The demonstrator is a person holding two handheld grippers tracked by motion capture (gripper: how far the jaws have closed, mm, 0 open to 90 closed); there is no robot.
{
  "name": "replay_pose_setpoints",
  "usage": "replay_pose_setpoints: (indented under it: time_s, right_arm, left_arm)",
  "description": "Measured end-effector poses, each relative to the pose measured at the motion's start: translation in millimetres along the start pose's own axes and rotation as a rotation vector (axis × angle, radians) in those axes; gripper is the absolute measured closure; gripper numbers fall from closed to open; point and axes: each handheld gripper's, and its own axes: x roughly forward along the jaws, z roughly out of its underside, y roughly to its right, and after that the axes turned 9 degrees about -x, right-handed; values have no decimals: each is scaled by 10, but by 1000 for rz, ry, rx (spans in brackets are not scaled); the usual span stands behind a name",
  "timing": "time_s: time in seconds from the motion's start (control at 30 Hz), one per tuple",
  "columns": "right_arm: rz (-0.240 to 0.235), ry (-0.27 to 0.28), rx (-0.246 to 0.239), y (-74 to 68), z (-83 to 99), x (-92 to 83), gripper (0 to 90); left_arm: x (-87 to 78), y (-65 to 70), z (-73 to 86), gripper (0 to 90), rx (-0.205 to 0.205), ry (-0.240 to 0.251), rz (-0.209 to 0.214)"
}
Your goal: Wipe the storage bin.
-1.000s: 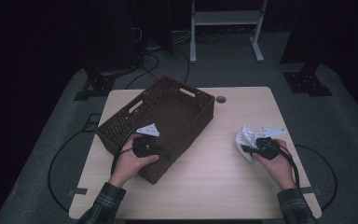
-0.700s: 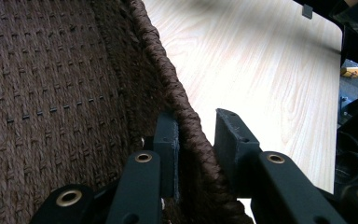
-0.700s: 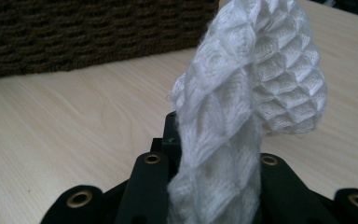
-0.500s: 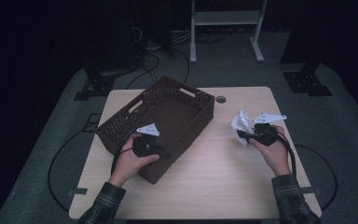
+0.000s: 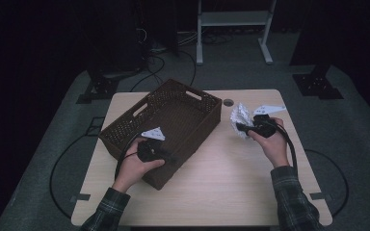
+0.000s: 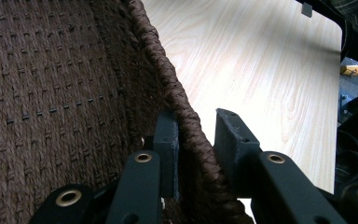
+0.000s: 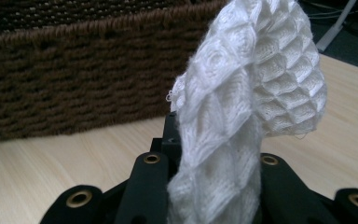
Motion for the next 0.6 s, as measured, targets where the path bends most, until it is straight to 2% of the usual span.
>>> replay_pose_setpoints:
  time_s: [0.23, 0.6]
  right_arm:
    - [-23, 29, -13, -35, -162, 81, 745]
    - [-43, 32, -40, -116, -292, 225, 746]
  left_arm:
    - [0, 0, 1, 696, -1, 0, 0]
    - [1, 1, 1, 696, -4, -2, 1]
